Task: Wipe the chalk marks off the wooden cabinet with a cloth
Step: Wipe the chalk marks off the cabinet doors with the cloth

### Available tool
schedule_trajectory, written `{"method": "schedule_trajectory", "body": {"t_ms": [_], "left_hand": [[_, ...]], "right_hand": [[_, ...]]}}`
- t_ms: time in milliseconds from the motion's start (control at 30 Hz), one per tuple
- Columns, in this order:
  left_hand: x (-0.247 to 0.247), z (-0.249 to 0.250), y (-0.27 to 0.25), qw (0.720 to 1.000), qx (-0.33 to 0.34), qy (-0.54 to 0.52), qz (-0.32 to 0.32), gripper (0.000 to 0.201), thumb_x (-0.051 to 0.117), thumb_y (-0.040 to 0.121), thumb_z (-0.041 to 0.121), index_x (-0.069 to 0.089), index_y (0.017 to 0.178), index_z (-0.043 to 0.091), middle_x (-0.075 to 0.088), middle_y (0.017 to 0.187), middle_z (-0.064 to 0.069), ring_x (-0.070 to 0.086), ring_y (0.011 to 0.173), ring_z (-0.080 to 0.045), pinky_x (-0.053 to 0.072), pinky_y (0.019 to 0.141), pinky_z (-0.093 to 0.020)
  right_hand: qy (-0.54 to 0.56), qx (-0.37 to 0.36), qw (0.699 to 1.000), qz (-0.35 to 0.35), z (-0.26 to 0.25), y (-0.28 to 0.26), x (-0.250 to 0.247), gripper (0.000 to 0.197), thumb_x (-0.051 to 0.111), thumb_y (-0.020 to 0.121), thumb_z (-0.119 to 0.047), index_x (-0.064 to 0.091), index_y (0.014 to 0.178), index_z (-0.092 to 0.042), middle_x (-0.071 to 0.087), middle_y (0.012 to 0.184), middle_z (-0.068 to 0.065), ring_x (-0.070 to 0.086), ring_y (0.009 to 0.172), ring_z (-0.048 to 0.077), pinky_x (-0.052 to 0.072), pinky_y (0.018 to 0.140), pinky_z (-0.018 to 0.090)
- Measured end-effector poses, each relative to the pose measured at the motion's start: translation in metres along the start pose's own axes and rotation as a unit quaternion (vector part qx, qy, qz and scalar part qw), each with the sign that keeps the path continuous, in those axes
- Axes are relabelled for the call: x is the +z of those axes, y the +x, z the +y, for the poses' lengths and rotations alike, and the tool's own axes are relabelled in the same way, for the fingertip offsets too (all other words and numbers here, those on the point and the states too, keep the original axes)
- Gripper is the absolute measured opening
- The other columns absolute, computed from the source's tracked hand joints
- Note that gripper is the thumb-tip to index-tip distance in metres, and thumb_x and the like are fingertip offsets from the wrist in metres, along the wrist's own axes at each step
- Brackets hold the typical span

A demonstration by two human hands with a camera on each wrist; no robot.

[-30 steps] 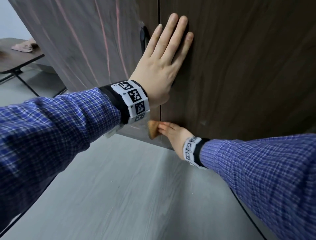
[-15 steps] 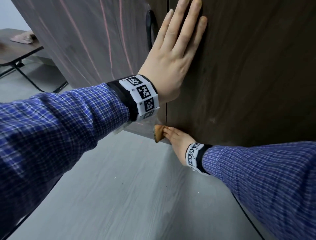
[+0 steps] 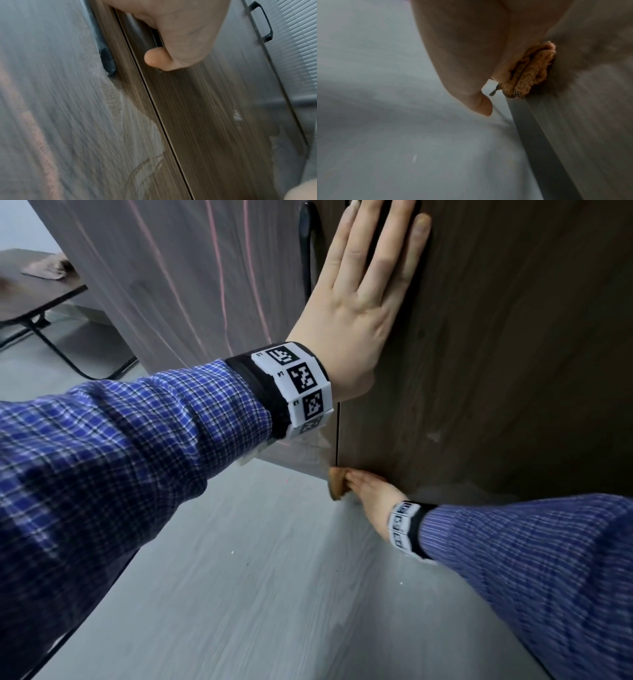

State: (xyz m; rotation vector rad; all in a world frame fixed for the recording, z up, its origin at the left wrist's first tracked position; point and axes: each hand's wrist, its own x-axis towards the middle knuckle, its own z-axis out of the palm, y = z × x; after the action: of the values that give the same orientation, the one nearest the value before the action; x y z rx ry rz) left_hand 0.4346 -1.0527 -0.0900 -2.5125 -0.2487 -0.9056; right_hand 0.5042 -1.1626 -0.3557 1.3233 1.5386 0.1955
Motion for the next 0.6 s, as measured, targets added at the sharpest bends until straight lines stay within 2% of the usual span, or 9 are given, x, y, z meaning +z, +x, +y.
{"method": "schedule_trajectory", "body": {"t_ms": [67, 100, 167, 233, 367, 433, 500, 533, 600], "left_hand": [[-0.001, -0.001, 0.0, 1.0, -0.001, 0.002, -0.001, 0.087, 0.039, 0.076, 0.018, 0.016, 0.156, -0.006, 0.019, 0.161, -0.031, 0.016, 0.149, -0.053, 0.009, 0.125, -0.058], [-0.001, -0.001, 0.0, 1.0, -0.001, 0.006, 0.0, 0.086, 0.039, 0.077, 0.018, 0.016, 0.156, -0.006, 0.018, 0.162, -0.031, 0.016, 0.149, -0.053, 0.01, 0.125, -0.059], [-0.001, 0.0, -0.001, 1.0, 0.003, 0.008, 0.001, 0.085, 0.039, 0.078, 0.016, 0.017, 0.156, -0.007, 0.018, 0.161, -0.032, 0.015, 0.149, -0.053, 0.012, 0.124, -0.059], [0.0, 0.002, -0.001, 1.0, 0.004, 0.008, 0.003, 0.084, 0.039, 0.079, 0.016, 0.018, 0.156, -0.007, 0.018, 0.161, -0.032, 0.016, 0.149, -0.053, 0.013, 0.124, -0.059], [0.001, 0.003, 0.001, 1.0, 0.004, 0.0, 0.013, 0.081, 0.038, 0.08, 0.014, 0.018, 0.156, -0.008, 0.018, 0.161, -0.033, 0.016, 0.148, -0.055, 0.013, 0.123, -0.06], [-0.001, 0.002, 0.001, 1.0, 0.005, -0.006, 0.015, 0.081, 0.038, 0.081, 0.013, 0.017, 0.156, -0.008, 0.017, 0.161, -0.034, 0.014, 0.148, -0.056, 0.011, 0.123, -0.061], [-0.003, 0.005, 0.001, 1.0, 0.0, -0.008, 0.005, 0.081, 0.035, 0.081, 0.012, 0.013, 0.156, -0.007, 0.013, 0.161, -0.035, 0.011, 0.148, -0.057, 0.009, 0.123, -0.061], [-0.004, 0.006, 0.0, 1.0, -0.002, -0.006, -0.003, 0.081, 0.033, 0.081, 0.012, 0.011, 0.157, -0.007, 0.01, 0.162, -0.035, 0.009, 0.148, -0.057, 0.008, 0.123, -0.062], [-0.005, 0.008, -0.001, 1.0, -0.003, -0.002, -0.012, 0.081, 0.033, 0.082, 0.012, 0.008, 0.157, -0.007, 0.007, 0.162, -0.035, 0.006, 0.149, -0.057, 0.008, 0.123, -0.063]], "right_hand": [[0.053, 0.027, 0.998, 0.012, -0.006, 0.016, -0.026, 0.059, 0.017, 0.105, -0.031, 0.003, 0.152, 0.003, -0.006, 0.162, 0.016, -0.008, 0.149, 0.036, -0.008, 0.121, 0.045], [0.045, 0.031, 0.998, 0.035, -0.011, 0.021, -0.033, 0.059, 0.02, 0.106, -0.03, 0.005, 0.152, 0.002, -0.005, 0.162, 0.017, -0.006, 0.149, 0.036, -0.009, 0.121, 0.042], [0.06, 0.012, 0.998, 0.033, -0.014, 0.023, -0.033, 0.057, 0.025, 0.106, -0.024, 0.003, 0.153, 0.0, -0.004, 0.163, 0.014, -0.003, 0.15, 0.032, -0.008, 0.119, 0.032], [0.093, 0.035, 0.994, 0.035, -0.015, 0.013, -0.02, 0.058, 0.018, 0.106, -0.027, -0.002, 0.153, 0.0, -0.009, 0.163, 0.013, -0.008, 0.149, 0.032, -0.007, 0.12, 0.039], [0.042, 0.039, 0.998, 0.024, 0.0, -0.034, 0.034, 0.059, 0.018, 0.105, -0.03, -0.002, 0.153, -0.002, -0.009, 0.163, 0.013, -0.008, 0.149, 0.033, 0.0, 0.12, 0.046], [0.038, 0.035, 0.998, 0.018, 0.008, -0.064, 0.06, 0.057, 0.017, 0.105, -0.026, -0.005, 0.15, 0.0, -0.008, 0.162, 0.012, -0.007, 0.149, 0.033, -0.004, 0.12, 0.048], [0.051, 0.036, 0.998, -0.014, 0.016, -0.097, 0.081, 0.053, 0.012, 0.102, -0.018, -0.012, 0.147, -0.002, -0.013, 0.161, 0.006, -0.01, 0.149, 0.03, -0.012, 0.117, 0.047], [0.055, 0.034, 0.997, -0.03, 0.021, -0.115, 0.092, 0.055, 0.012, 0.101, -0.018, -0.009, 0.15, -0.004, -0.014, 0.159, 0.003, -0.01, 0.149, 0.029, -0.016, 0.116, 0.045], [0.023, 0.011, 0.998, -0.065, 0.026, -0.153, 0.11, 0.057, 0.016, 0.103, -0.027, -0.001, 0.153, -0.004, -0.009, 0.162, 0.008, -0.01, 0.149, 0.032, -0.012, 0.118, 0.047]]}}
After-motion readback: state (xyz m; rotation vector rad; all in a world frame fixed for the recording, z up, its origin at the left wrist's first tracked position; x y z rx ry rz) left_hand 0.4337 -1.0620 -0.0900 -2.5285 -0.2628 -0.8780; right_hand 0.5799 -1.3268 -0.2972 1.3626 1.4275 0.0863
